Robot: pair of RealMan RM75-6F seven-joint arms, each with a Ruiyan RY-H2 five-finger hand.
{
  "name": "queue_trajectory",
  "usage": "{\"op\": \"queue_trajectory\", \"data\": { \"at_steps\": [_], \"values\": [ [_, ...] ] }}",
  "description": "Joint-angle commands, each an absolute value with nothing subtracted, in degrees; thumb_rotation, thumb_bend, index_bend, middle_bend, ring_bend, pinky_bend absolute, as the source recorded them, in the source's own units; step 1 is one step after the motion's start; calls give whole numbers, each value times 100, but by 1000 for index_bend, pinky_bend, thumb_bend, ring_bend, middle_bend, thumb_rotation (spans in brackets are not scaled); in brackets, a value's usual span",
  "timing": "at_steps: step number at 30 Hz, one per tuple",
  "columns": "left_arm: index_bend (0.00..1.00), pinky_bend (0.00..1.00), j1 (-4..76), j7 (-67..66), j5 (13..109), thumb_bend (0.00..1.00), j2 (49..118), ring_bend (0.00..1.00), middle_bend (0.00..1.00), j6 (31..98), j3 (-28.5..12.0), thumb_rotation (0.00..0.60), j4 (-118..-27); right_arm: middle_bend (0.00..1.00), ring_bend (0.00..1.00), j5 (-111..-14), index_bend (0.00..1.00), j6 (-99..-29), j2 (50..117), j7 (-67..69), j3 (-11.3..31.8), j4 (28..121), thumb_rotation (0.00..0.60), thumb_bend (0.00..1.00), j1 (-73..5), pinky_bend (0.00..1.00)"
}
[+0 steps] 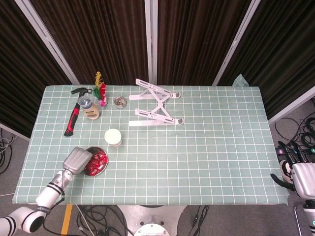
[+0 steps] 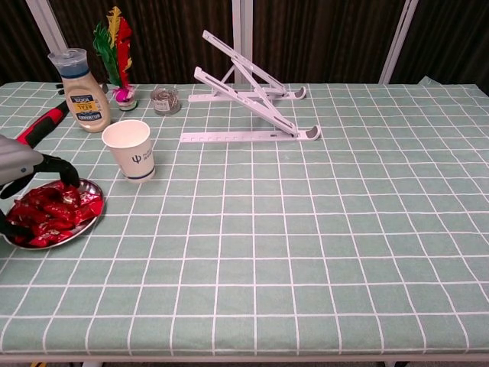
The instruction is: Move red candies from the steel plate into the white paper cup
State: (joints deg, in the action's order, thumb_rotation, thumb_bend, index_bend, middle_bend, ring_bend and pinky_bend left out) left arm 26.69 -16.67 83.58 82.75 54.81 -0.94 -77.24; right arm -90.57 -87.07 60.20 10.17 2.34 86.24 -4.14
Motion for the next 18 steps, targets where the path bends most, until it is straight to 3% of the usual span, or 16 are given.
{"op": "queue_trajectory", "data": {
  "at_steps": [1,14,18],
  "values": [
    [362,1000,2706,-1641,8361,157,8347,742,415,5493,-83,600,-7665,199,16,-9041,54,-8706,6013,1020,236,8624,600,101,-408,182],
    [565,1000,2796,-1109,8529,292,8797,881,656,5760,-51,600,-6930,202,17,-9031,55,-8670,5994,1027,225,8639,600,101,-417,193],
    [596,1000,2824,-901,8569,329,8899,900,669,5770,-18,600,-6725,203,18,-9031,55,-8677,5988,1035,223,8644,600,101,-412,198]
  ]
}}
